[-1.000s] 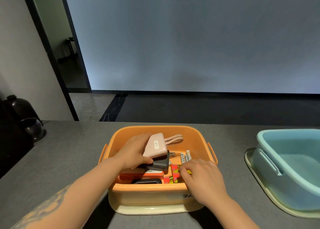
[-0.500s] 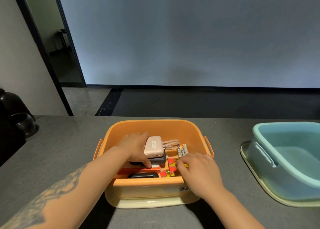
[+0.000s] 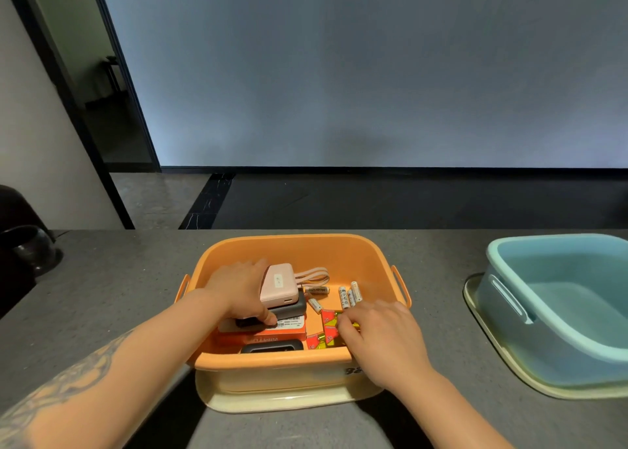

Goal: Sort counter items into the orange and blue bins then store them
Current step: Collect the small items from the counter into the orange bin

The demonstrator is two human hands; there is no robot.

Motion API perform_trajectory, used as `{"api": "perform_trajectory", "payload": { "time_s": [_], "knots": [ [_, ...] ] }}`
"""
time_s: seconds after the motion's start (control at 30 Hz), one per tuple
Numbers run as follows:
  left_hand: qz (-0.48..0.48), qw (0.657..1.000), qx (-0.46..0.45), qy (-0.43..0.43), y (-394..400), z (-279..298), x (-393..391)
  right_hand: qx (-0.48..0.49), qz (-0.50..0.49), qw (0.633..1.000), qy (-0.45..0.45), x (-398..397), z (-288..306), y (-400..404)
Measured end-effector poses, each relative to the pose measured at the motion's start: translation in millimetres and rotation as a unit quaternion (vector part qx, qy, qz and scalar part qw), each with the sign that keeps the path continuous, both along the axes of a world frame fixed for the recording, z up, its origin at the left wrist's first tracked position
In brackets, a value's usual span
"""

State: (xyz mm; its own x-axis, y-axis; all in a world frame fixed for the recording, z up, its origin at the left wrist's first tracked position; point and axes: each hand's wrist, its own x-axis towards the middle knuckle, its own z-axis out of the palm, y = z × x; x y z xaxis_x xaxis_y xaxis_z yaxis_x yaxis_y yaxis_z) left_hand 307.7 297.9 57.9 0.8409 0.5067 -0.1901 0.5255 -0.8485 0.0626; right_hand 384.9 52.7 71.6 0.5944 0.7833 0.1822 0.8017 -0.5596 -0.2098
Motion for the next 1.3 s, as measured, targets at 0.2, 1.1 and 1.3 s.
{"api": "perform_trajectory", "payload": {
  "time_s": [0.2,1.1,1.3],
  "knots": [
    [-0.149,0.985,0.087,-0.025,-5,0,-7,0.006,-0.002,1.0,0.004,0,-2,0],
    [-0.063,0.97,-0.055,-0.227,-35,31,-34,0.013,0.001,1.0,0.008,1,-3,1],
    [0.051,0.939,-0.127,-0.315,-77,27,-97,0.055,-0.008,0.998,0.015,0,-4,1]
  ]
}}
